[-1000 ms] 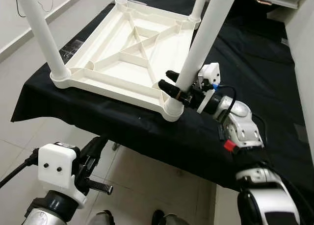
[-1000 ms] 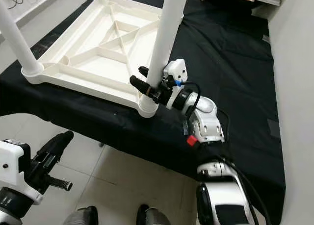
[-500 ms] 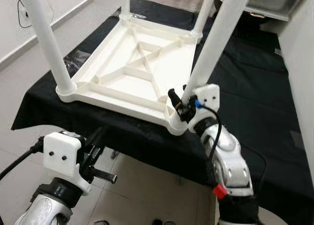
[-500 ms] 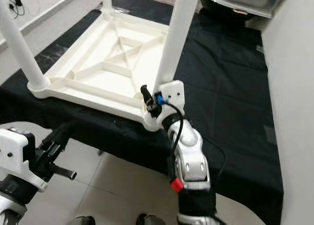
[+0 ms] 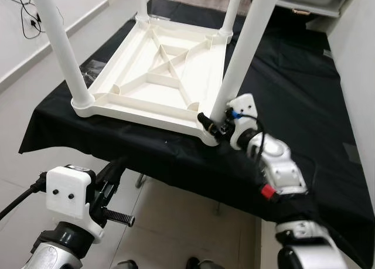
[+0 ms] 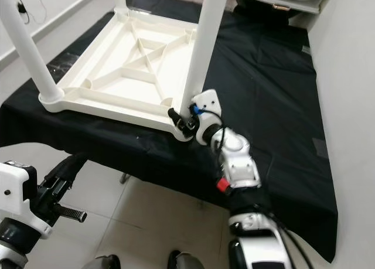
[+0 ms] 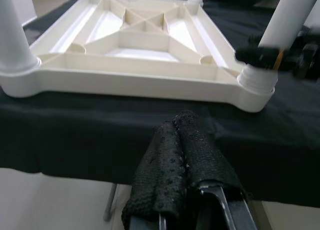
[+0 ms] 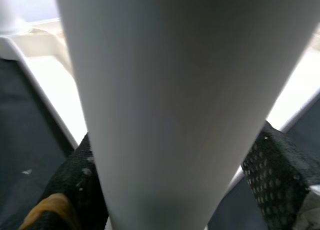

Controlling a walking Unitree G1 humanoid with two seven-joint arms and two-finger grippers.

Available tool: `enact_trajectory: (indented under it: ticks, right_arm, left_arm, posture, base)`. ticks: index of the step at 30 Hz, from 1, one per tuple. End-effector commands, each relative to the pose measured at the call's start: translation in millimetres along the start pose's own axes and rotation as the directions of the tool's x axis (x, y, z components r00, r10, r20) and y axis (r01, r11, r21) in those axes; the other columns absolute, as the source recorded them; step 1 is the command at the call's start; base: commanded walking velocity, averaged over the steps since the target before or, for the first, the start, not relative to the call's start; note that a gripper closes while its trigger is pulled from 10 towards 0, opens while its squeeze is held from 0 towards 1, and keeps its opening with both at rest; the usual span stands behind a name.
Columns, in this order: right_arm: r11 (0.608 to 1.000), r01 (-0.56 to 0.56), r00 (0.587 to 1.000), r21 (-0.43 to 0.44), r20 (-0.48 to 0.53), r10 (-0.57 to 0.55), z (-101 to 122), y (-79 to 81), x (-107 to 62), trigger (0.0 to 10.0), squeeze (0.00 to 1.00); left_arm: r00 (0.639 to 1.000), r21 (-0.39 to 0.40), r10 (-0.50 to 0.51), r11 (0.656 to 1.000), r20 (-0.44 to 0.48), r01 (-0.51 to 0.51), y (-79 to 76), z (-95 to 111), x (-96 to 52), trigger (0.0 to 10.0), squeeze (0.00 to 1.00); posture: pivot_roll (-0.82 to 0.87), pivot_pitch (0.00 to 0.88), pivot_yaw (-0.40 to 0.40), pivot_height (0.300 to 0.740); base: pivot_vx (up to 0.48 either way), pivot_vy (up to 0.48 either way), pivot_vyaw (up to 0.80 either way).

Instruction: Building children table

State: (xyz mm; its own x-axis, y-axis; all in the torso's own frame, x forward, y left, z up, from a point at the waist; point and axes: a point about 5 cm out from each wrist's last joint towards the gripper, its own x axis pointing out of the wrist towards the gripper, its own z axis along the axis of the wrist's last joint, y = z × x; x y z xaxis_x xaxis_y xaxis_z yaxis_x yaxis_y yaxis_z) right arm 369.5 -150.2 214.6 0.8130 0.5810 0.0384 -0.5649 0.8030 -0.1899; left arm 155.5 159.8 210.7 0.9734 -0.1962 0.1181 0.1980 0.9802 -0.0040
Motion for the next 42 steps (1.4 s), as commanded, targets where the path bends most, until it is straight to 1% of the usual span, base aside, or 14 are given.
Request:
enact_trajectory:
  ticks: [1,3,5,15,18,20,22,27,32,33,35,38,39,42]
  right_arm:
    - [0.999,-0.053,0.998,0.002,0.036,0.053,5,-1.6,1.8,10.0,0.0]
    - [0.996,-0.094,0.994,-0.003,0.052,0.094,8,-1.7,2.7,10.0,0.0]
    - [0.979,-0.205,0.975,-0.008,0.086,0.205,13,1.6,6.6,0.0,0.0]
    - [0.966,-0.258,0.963,-0.008,0.073,0.258,13,-1.5,12.6,0.0,0.0]
    - [0.995,-0.102,0.994,0.008,0.031,0.101,5,-7.9,12.6,0.0,0.0]
    - [0.922,0.383,0.912,-0.062,-0.136,-0.388,-34,4.9,-23.3,0.0,0.0]
    - [0.875,0.467,0.863,-0.123,-0.15,-0.482,-40,17.8,-41.9,0.0,0.0]
    - [0.928,0.357,0.922,-0.112,-0.121,-0.369,-37,67.2,-45.5,0.0,0.0]
    - [0.945,0.313,0.942,-0.1,-0.094,-0.322,-33,61.0,-30.9,0.0,0.0]
    - [0.95,0.292,0.947,-0.112,-0.103,-0.303,-33,56.9,-25.6,10.0,0.0]
    - [0.954,0.28,0.953,-0.106,-0.09,-0.289,-32,50.8,-19.6,10.0,0.0]
    - [0.96,0.265,0.959,-0.09,-0.079,-0.272,-28,42.9,-12.0,10.0,0.18]
    - [0.969,0.239,0.969,-0.06,-0.051,-0.243,-22,37.7,-7.2,10.0,1.0]
    - [0.981,0.191,0.982,-0.028,0.011,-0.19,-7,27.5,-1.1,10.0,1.0]
  left_arm:
    - [1.0,-0.003,0.0,1.0,-0.005,0.0,-0.5,1,-3.7,10.0,0.0]
    - [1.0,-0.002,0.001,1.0,-0.006,-0.001,-0.1,1,-4.7,10.0,0.0]
    - [1.0,0.0,0.005,1.0,-0.008,-0.005,0.8,0,-6.0,10.0,0.0]
    - [1.0,0.008,0.011,1.0,-0.004,-0.011,2.7,2,-6.0,10.0,0.0]
    - [1.0,0.013,0.016,1.0,-0.002,-0.016,3.9,2,-6.3,10.0,0.0]
    - [1.0,0.008,0.011,1.0,0.007,-0.011,2.4,3,-4.3,10.0,0.0]
    - [1.0,0.005,0.009,1.0,0.011,-0.009,1.8,4,-2.9,10.0,0.0]
    - [1.0,-0.01,0.01,1.0,0.029,-0.01,2.2,6,1.2,10.0,0.0]
    - [0.999,-0.015,-0.001,1.0,0.035,0.002,-0.2,7,2.8,10.0,0.0]
    - [0.999,-0.011,0.009,1.0,0.039,-0.009,1.7,8,2.7,10.0,0.0]
    - [0.999,-0.007,0.018,1.0,0.041,-0.018,3.7,9,1.8,10.0,0.0]
    - [0.999,0.002,0.025,1.0,0.037,-0.025,6.0,9,0.1,10.0,0.0]
    - [0.999,0.003,0.024,1.0,0.033,-0.024,6.1,8,-0.3,10.0,0.0]
    - [0.999,-0.005,0.021,1.0,0.03,-0.021,5.4,8,-0.6,10.0,0.0]
  posture:
    - [0.17,0.276,-0.118,0.74]
    - [0.18,0.289,-0.113,0.74]
    - [0.19,0.293,-0.108,0.74]
    - [0.19,0.294,-0.115,0.74]
    - [0.18,0.288,-0.125,0.74]
    - [0.17,0.266,-0.147,0.74]
    - [0.17,0.264,-0.149,0.74]
    - [0.11,0.246,-0.119,0.74]
    - [0.12,0.236,-0.131,0.74]
    - [0.12,0.244,-0.131,0.74]
    - [0.13,0.254,-0.135,0.74]
    - [0.13,0.262,-0.128,0.74]
    - [0.14,0.267,-0.123,0.74]
    - [0.14,0.273,-0.119,0.74]
  base:
    - [0.0,0.0,0.0]
    - [0.0,0.0,0.0]
    - [0.0,0.0,0.0]
    - [0.0,0.0,0.0]
    - [0.0,0.0,0.0]
    - [0.0,0.0,0.0]
    - [0.0,0.0,0.0]
    - [0.0,0.0,0.0]
    - [0.0,0.0,0.0]
    - [0.0,0.0,0.0]
    - [0.0,0.0,0.0]
    - [0.0,0.0,0.0]
    - [0.0,0.0,0.0]
    - [0.0,0.0,0.0]
